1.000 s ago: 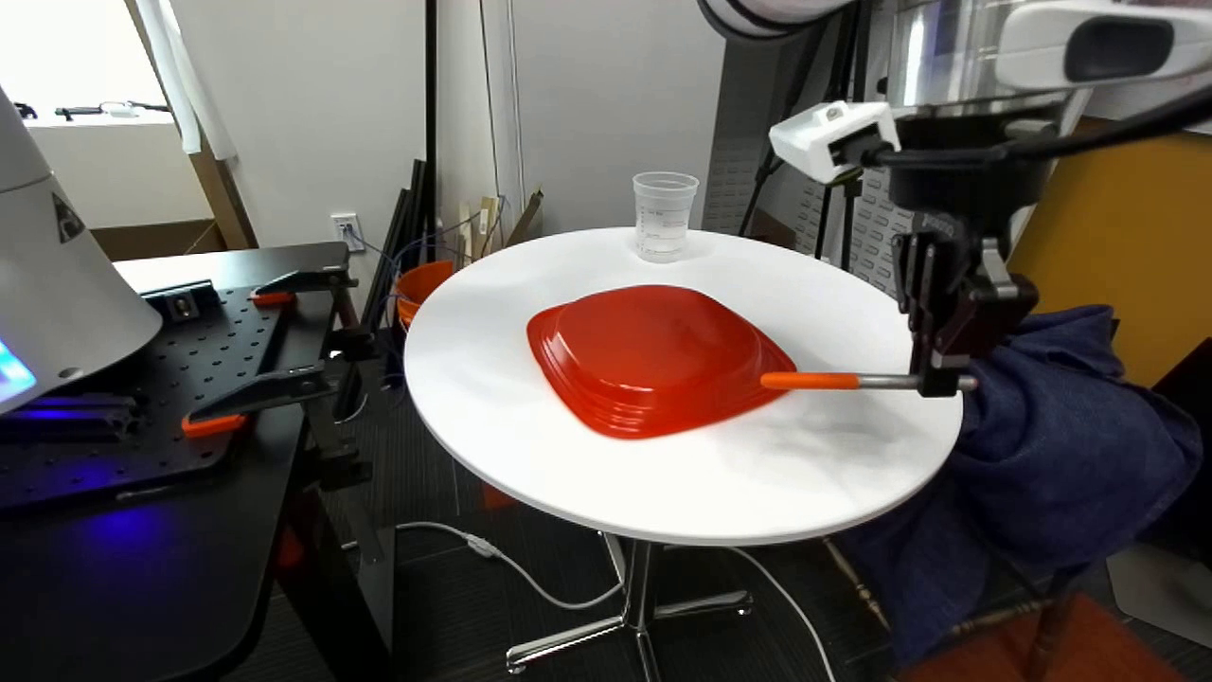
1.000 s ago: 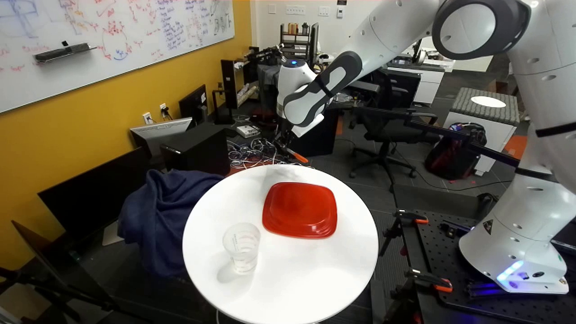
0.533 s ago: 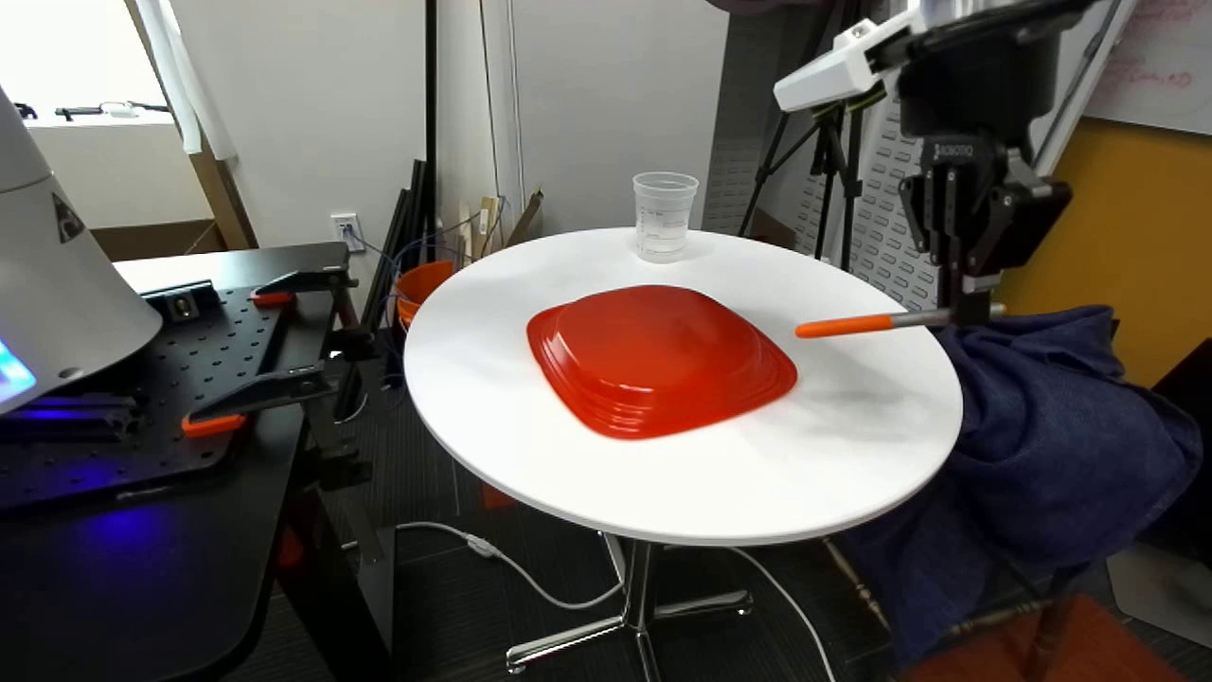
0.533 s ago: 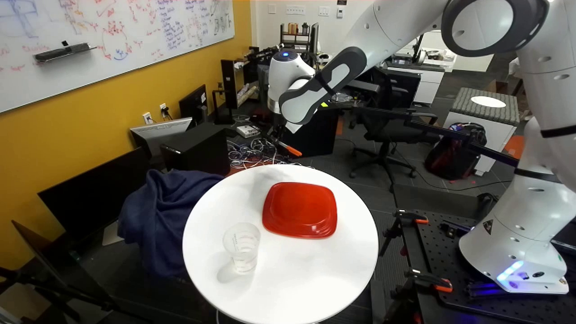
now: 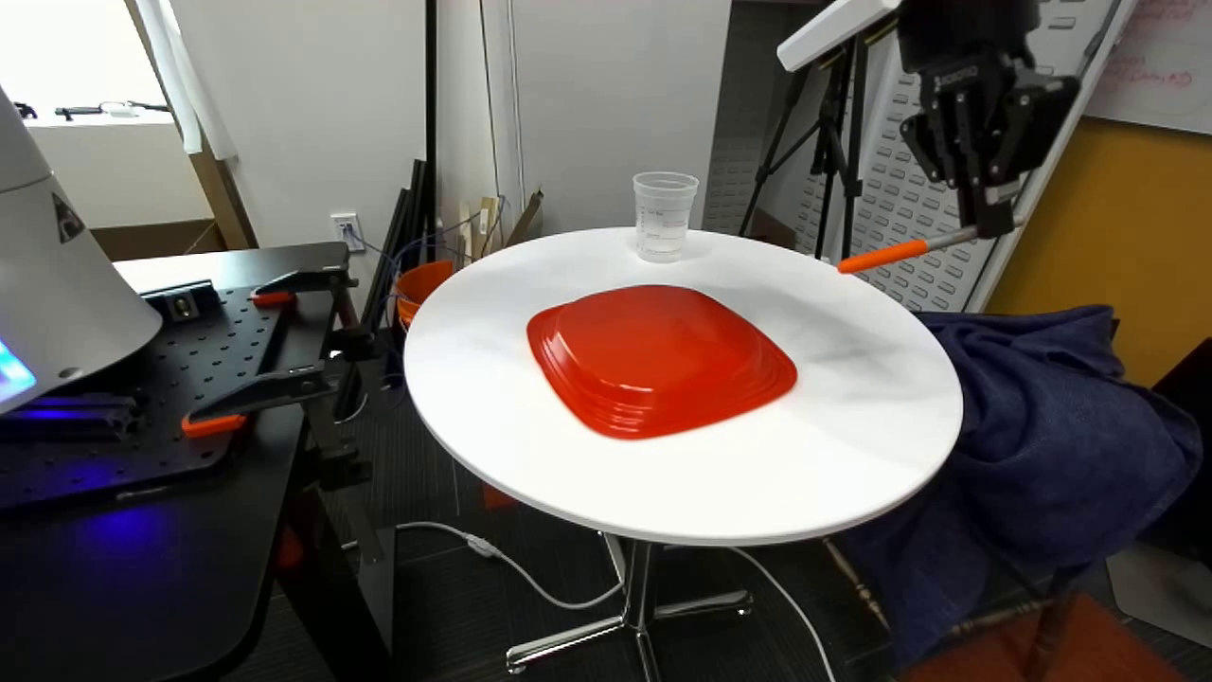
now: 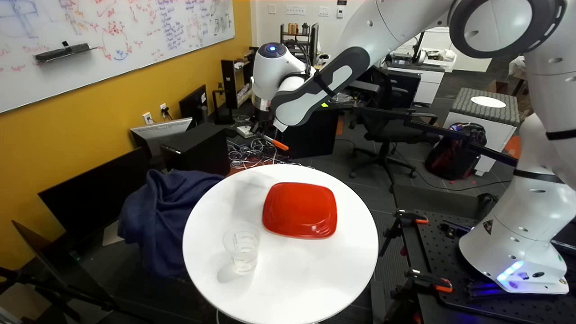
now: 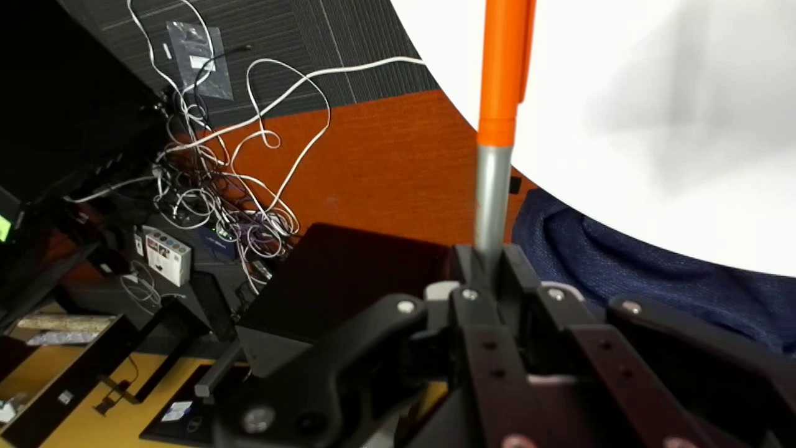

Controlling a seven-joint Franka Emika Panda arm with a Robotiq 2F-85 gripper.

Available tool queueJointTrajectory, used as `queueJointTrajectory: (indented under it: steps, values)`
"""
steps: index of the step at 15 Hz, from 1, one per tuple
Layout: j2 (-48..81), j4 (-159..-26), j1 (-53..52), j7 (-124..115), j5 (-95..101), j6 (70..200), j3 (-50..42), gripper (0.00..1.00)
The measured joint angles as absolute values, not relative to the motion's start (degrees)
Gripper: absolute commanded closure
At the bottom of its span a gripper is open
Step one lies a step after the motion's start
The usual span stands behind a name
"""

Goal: Remove the orange pen from the table and put it inside the clear cup

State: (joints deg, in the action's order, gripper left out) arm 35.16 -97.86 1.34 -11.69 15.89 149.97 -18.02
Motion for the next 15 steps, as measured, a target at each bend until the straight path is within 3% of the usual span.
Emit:
queueJointTrajectory:
  steps: [15]
  values:
    - [35.2,-93.2,-12.6,-26.0,31.2,148.5,-21.6,0.97]
